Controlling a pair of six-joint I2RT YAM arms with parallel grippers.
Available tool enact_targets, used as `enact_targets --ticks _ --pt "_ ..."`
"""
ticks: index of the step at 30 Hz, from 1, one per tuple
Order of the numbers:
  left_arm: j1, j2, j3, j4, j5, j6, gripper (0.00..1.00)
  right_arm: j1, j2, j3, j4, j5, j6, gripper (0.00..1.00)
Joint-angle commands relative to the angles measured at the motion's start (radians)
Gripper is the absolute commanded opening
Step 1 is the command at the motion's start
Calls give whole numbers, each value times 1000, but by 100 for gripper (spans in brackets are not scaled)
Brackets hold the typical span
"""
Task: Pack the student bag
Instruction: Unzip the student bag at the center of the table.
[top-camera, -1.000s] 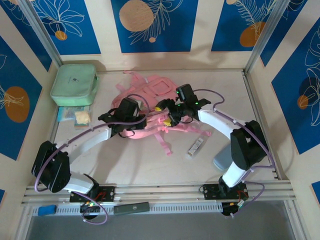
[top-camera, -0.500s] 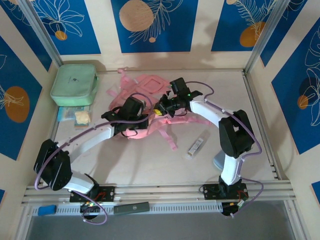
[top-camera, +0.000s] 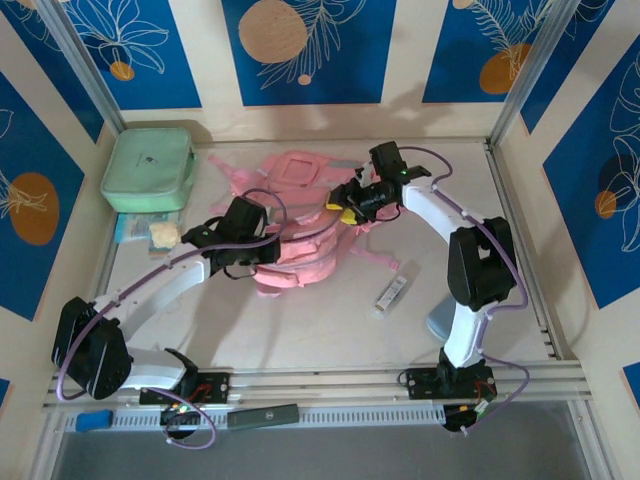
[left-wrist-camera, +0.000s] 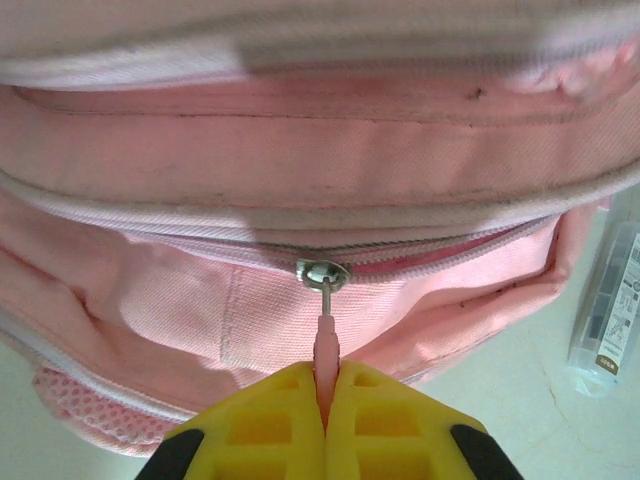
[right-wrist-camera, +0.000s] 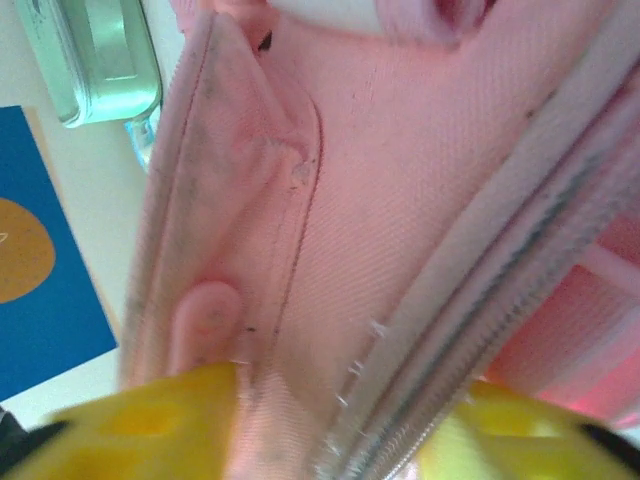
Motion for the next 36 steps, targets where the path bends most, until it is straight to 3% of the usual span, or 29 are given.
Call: enact_targets --ticks 1,6,10,14,18,21,24,27,30,36 --pt "-14 6 20 16 52 -17 0 31 -95 -29 -41 92 95 69" --pt "-44 22 14 80 42 -52 0 139 -210 -206 56 166 357 88" --pt "-62 28 14 105 43 -75 0 237 -240 -250 142 267 513 94" --pt "-82 46 26 116 57 -80 0 278 -193 -177 150 307 574 93" --pt "-92 58 32 118 57 -84 0 289 -155 -140 143 426 582 78" --pt "-93 51 28 114 50 -82 0 275 -125 -135 149 449 561 53" --pt "-93 47 34 93 33 -73 0 254 -100 -123 127 436 491 39" --pt "-93 40 35 72 31 -65 0 224 -106 -131 108 440 409 15" --pt "-94 20 22 42 21 -60 0 161 -134 -155 121 401 292 1" --pt "-92 -25 -9 -99 -89 -2 0 -46 -147 -147 129 218 80 0"
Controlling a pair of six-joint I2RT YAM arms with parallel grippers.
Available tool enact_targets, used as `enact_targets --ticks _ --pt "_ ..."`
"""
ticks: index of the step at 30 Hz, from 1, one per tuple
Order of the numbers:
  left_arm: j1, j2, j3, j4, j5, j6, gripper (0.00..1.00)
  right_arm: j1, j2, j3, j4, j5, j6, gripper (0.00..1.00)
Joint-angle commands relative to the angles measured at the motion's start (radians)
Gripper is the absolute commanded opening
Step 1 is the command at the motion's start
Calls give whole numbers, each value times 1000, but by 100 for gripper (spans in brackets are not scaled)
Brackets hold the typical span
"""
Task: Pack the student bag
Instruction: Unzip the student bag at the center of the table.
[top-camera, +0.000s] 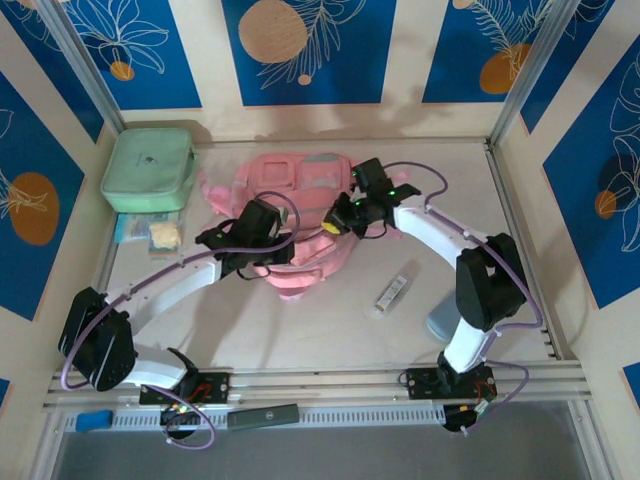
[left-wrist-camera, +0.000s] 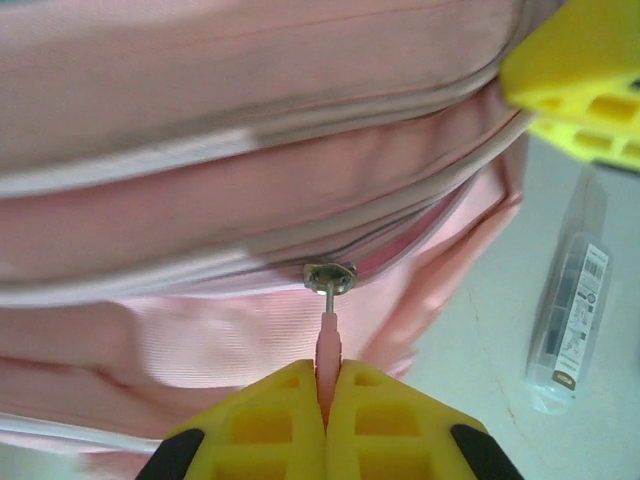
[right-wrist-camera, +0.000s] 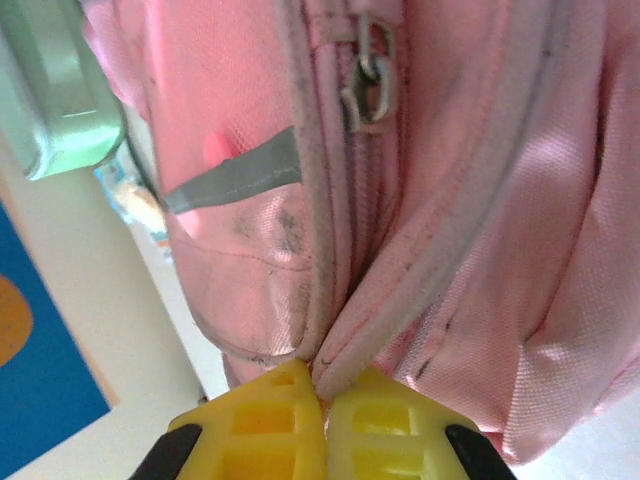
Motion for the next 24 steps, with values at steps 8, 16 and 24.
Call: enact_targets --ticks 8,16,24 --pt "0 10 17 -170 -58 62 0 -131 -40 25 6 18 -87 17" --pt "-39 23 11 61 33 -12 0 77 -69 -86 116 135 205 73" --pt "-47 37 25 41 7 20 0 156 -3 -19 145 274 250 66"
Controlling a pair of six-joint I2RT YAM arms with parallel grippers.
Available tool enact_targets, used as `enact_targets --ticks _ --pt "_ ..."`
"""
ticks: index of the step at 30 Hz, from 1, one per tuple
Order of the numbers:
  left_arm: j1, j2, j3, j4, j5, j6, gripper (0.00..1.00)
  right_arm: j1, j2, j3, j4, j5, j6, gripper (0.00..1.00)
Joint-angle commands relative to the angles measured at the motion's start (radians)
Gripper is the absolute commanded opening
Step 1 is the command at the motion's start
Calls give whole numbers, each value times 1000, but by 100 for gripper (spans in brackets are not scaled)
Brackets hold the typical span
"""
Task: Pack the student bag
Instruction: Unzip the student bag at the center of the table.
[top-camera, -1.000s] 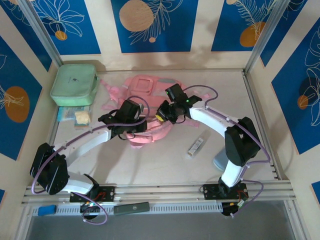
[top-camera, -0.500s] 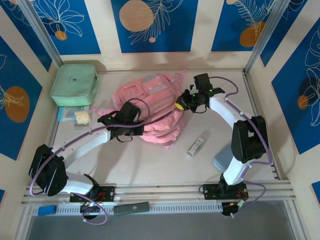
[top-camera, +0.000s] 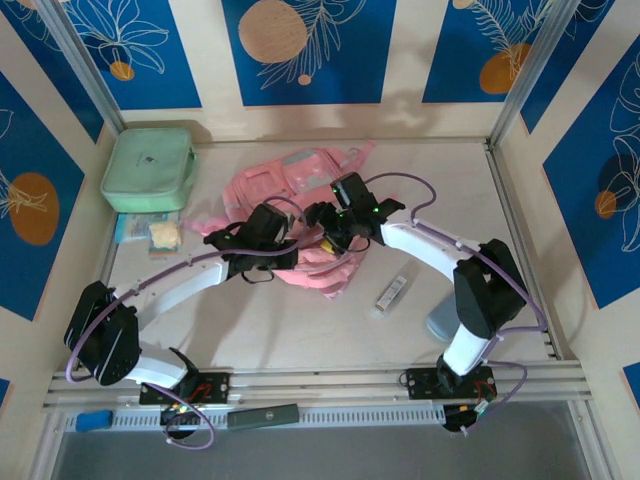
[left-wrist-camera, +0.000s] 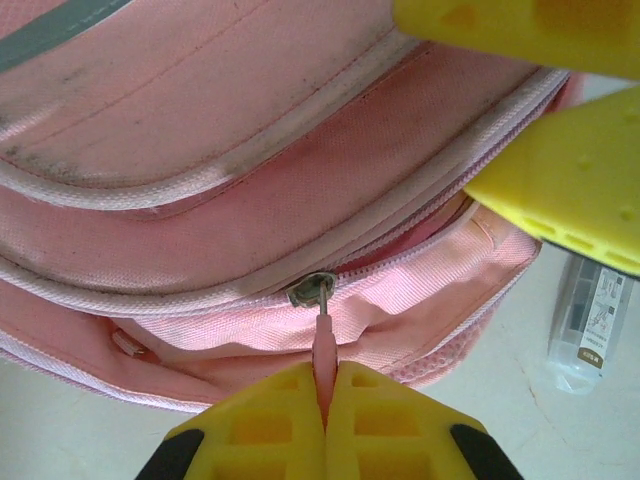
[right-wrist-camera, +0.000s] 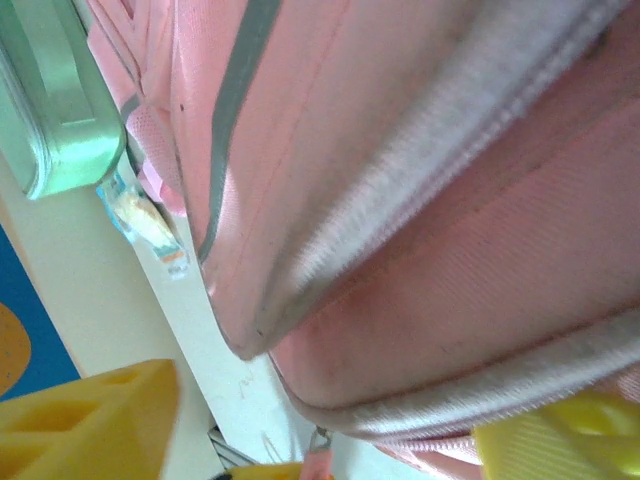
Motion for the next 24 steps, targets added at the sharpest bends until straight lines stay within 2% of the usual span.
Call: enact_targets --ticks 1,3,6,7,10,12,14,19,24 --pt "-12 -12 24 25 -12 14 0 -31 29 51 29 76 17 59" --pt "-12 -26 12 -8 -49 35 0 -62 30 51 27 63 -9 32" --pt "0 -58 -20 -82 -155 44 0 -112 -4 14 41 27 -19 8" --pt "9 -69 -36 -97 -183 47 0 -122 -25 -2 48 23 -22 2" --pt "89 -97 -95 -136 -265 25 0 -141 -105 -57 64 30 -19 0" --pt "176 -95 -126 -108 -232 17 0 -145 -144 -93 74 29 7 0" --pt "222 -79 -133 -55 -201 30 0 -141 -151 -121 118 2 33 0" --pt "285 -5 -77 -15 -183 38 0 -105 -125 -109 103 3 34 0" --pt "290 28 -51 15 -165 55 0 -89 -119 -115 100 12 9 0"
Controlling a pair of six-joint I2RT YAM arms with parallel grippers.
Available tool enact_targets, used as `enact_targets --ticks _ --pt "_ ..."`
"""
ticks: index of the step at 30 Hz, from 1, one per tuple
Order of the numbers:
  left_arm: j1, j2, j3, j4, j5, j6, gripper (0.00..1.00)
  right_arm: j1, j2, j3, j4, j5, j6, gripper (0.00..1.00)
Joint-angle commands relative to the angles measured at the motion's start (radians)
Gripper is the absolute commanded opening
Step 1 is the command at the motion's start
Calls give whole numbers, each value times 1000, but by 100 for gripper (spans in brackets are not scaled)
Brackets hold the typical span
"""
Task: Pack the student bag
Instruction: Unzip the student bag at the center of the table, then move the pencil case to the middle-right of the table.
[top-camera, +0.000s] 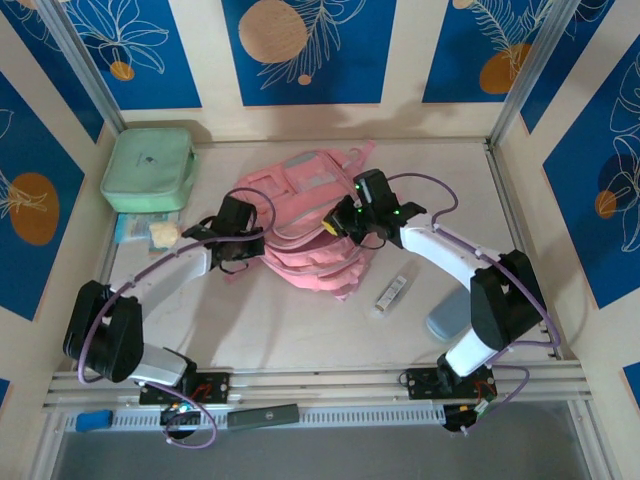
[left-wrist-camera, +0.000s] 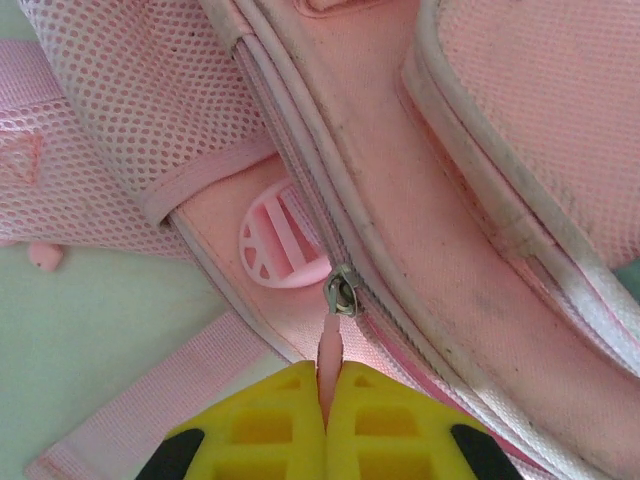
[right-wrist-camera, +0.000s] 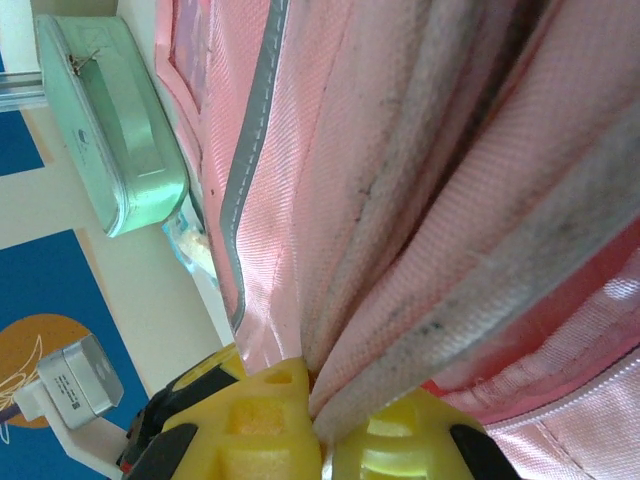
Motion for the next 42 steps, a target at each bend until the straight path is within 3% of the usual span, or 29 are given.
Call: enact_targets --ticks 1,2,3,6,9,13,16,19,21,24,29,34,38,42 --pt "33 27 31 -35 -58 14 0 3 -11 3 -12 63 -40 0" --pt "34 34 42 -49 -52 13 0 8 -21 10 -29 79 -65 6" --pt "33 35 48 -56 -32 14 0 13 -28 18 -49 89 -91 21" --pt "30 -14 31 -45 70 12 25 18 -44 56 -172 93 -182 54" --pt "7 -105 -18 -30 155 5 46 17 -98 54 -288 112 -277 70" --pt "-48 -199 -60 -70 172 -40 50 9 -210 35 -502 229 -354 99" --pt "-125 -245 -81 -62 169 -64 55 -75 -287 15 -682 312 -360 99" --pt "-211 -246 -88 -7 160 -95 63 -265 -373 -43 -803 358 -353 99" --pt "-263 -226 -80 49 168 -108 66 -427 -429 -97 -833 387 -364 99" --pt "-317 -179 -53 112 186 -107 69 -692 -468 -171 -842 325 -385 99" --pt "-384 -75 18 172 212 -73 76 -920 -484 -275 -843 336 -355 99" --pt "-425 -22 44 205 234 -51 84 -909 -463 -385 -773 354 -303 99" --pt "-430 -23 52 180 226 -33 89 -830 -393 -399 -746 378 -259 99" --pt "-431 -45 41 154 191 -21 95 -763 -302 -388 -675 318 -249 99"
